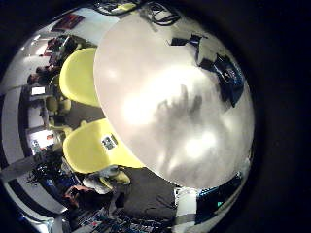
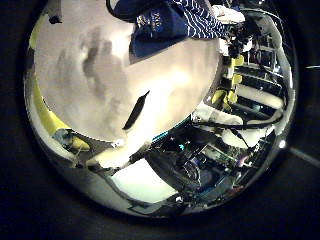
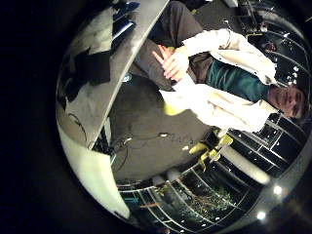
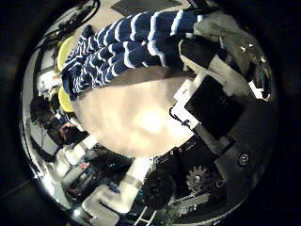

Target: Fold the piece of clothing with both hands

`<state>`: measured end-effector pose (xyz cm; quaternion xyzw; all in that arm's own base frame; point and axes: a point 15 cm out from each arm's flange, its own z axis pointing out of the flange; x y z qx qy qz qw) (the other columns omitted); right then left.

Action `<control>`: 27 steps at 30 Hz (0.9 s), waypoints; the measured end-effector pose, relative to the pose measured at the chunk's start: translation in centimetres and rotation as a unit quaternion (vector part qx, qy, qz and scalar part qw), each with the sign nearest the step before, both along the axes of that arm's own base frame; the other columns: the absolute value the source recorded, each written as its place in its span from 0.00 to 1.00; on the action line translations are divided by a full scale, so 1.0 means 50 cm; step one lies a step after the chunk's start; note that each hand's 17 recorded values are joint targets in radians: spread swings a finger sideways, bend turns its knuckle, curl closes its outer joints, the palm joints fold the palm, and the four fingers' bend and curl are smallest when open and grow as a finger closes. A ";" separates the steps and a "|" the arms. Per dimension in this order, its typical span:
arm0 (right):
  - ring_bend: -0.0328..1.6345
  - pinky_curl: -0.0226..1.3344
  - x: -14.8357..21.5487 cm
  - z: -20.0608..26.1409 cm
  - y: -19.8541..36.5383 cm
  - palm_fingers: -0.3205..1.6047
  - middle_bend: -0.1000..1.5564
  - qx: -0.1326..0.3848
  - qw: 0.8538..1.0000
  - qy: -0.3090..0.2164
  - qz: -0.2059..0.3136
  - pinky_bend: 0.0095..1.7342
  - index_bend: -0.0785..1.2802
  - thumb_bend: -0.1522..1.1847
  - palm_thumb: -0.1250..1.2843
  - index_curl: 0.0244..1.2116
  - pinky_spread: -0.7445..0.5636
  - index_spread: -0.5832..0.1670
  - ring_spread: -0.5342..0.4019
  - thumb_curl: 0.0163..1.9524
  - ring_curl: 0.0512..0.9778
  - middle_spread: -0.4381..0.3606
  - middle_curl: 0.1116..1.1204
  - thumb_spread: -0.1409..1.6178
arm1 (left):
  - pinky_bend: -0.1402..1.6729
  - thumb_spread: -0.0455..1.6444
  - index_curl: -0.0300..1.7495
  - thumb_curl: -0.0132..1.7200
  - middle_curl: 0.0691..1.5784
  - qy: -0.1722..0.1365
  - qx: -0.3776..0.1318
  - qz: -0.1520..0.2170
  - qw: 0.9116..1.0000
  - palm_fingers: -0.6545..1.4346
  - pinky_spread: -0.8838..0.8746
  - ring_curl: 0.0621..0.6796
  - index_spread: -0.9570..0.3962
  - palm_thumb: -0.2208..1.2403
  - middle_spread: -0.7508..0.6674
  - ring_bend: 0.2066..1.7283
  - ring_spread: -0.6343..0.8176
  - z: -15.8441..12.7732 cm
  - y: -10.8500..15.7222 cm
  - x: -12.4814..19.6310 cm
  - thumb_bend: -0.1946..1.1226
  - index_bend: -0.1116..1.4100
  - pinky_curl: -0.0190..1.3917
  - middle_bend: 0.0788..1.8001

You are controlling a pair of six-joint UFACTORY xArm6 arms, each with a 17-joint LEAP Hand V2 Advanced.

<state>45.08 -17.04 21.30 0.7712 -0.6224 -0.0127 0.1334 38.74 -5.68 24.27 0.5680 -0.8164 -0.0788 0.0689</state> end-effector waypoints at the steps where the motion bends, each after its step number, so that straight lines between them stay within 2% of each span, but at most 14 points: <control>1: 0.86 0.64 -0.004 0.000 0.000 0.63 0.80 0.001 1.000 -0.006 0.000 0.73 0.82 0.07 0.78 0.72 0.38 0.34 0.30 0.36 0.73 0.29 0.78 0.68 | 0.29 0.73 0.28 0.18 0.20 -0.001 -0.004 -0.002 1.000 0.47 0.54 0.27 0.61 0.36 0.52 0.32 0.44 0.001 -0.009 0.003 0.14 0.20 0.27 0.06; 4: 0.84 0.61 -0.011 0.007 -0.008 0.45 0.75 0.003 1.000 -0.012 -0.004 0.70 0.60 0.07 0.68 0.68 0.29 0.32 0.28 0.32 0.71 0.27 0.74 0.69 | 0.28 0.74 0.28 0.18 0.20 -0.004 -0.010 -0.008 1.000 0.47 0.53 0.27 0.61 0.36 0.52 0.33 0.44 0.008 -0.029 0.011 0.14 0.20 0.27 0.06; 5: 0.84 0.60 -0.014 0.010 -0.016 0.45 0.75 0.002 1.000 -0.013 -0.008 0.69 0.58 0.08 0.67 0.67 0.28 0.31 0.28 0.31 0.70 0.27 0.73 0.69 | 0.28 0.74 0.28 0.18 0.20 -0.005 -0.010 -0.009 1.000 0.47 0.53 0.27 0.61 0.37 0.52 0.33 0.44 0.008 -0.030 0.011 0.14 0.20 0.27 0.06; 6: 0.83 0.60 -0.020 0.011 -0.028 0.35 0.70 0.002 1.000 -0.012 -0.015 0.69 0.48 0.08 0.66 0.63 0.26 0.29 0.26 0.30 0.69 0.27 0.71 0.69 | 0.28 0.74 0.28 0.18 0.20 -0.005 -0.011 -0.010 1.000 0.47 0.53 0.27 0.61 0.37 0.52 0.33 0.44 0.009 -0.030 0.011 0.14 0.20 0.27 0.06; 7: 0.81 0.59 -0.029 0.010 -0.043 0.26 0.64 0.002 1.000 -0.012 -0.023 0.67 0.42 0.08 0.64 0.59 0.28 0.27 0.26 0.29 0.67 0.28 0.67 0.69 | 0.28 0.74 0.28 0.18 0.20 -0.005 -0.011 -0.010 1.000 0.47 0.53 0.27 0.61 0.37 0.52 0.33 0.44 0.009 -0.030 0.011 0.14 0.20 0.27 0.06; 9: 0.77 0.56 -0.050 0.009 -0.073 0.22 0.59 0.003 0.999 -0.008 -0.036 0.64 0.39 0.09 0.63 0.54 0.30 0.24 0.26 0.28 0.62 0.29 0.63 0.69 | 0.28 0.74 0.28 0.18 0.20 -0.005 -0.012 -0.010 1.000 0.47 0.53 0.28 0.61 0.37 0.52 0.33 0.44 0.009 -0.032 0.012 0.14 0.20 0.27 0.06; 12: 0.71 0.52 -0.067 0.006 -0.096 0.16 0.51 0.005 0.999 -0.004 -0.041 0.56 0.36 0.09 0.61 0.48 0.40 0.23 0.30 0.27 0.57 0.31 0.56 0.68 | 0.29 0.74 0.28 0.18 0.20 -0.004 -0.012 -0.015 1.000 0.47 0.53 0.28 0.61 0.37 0.52 0.33 0.44 0.007 -0.039 0.013 0.13 0.20 0.27 0.06; 16: 0.62 0.47 -0.068 0.001 -0.094 0.14 0.42 0.006 0.999 -0.001 -0.039 0.50 0.32 0.09 0.59 0.42 0.55 0.23 0.37 0.25 0.48 0.32 0.46 0.68 | 0.29 0.74 0.28 0.18 0.20 -0.002 -0.015 -0.016 1.000 0.47 0.53 0.28 0.61 0.37 0.52 0.33 0.44 0.001 -0.044 0.016 0.13 0.20 0.27 0.06; 17: 0.58 0.45 -0.068 -0.002 -0.092 0.13 0.39 0.006 0.999 0.001 -0.039 0.47 0.31 0.09 0.59 0.41 0.61 0.24 0.41 0.25 0.45 0.35 0.43 0.67 | 0.29 0.74 0.28 0.18 0.20 -0.001 -0.016 -0.017 1.000 0.47 0.53 0.28 0.61 0.37 0.52 0.33 0.44 -0.003 -0.045 0.018 0.13 0.20 0.27 0.06; 20: 0.52 0.41 -0.066 -0.010 -0.083 0.13 0.34 0.005 0.999 0.007 -0.031 0.42 0.28 0.09 0.58 0.38 0.69 0.27 0.46 0.24 0.41 0.37 0.38 0.66 | 0.28 0.74 0.28 0.18 0.20 -0.001 -0.021 -0.021 1.000 0.46 0.54 0.27 0.61 0.37 0.52 0.33 0.44 -0.007 -0.051 0.024 0.13 0.20 0.27 0.06; 21: 0.49 0.39 -0.066 -0.012 -0.081 0.12 0.33 0.004 0.999 0.009 -0.031 0.39 0.25 0.09 0.57 0.37 0.72 0.29 0.49 0.24 0.38 0.41 0.37 0.66 | 0.28 0.74 0.28 0.18 0.20 0.000 -0.023 -0.021 1.000 0.46 0.54 0.27 0.61 0.37 0.52 0.33 0.44 -0.009 -0.056 0.026 0.13 0.20 0.27 0.06; 27: 0.40 0.33 -0.054 -0.034 -0.010 0.13 0.24 0.002 0.999 0.037 0.003 0.33 0.17 0.10 0.59 0.31 0.79 0.37 0.58 0.23 0.32 0.51 0.30 0.63 | 0.28 0.73 0.28 0.18 0.20 0.001 -0.027 -0.025 0.999 0.46 0.54 0.27 0.62 0.37 0.52 0.33 0.44 -0.012 -0.060 0.031 0.13 0.20 0.27 0.06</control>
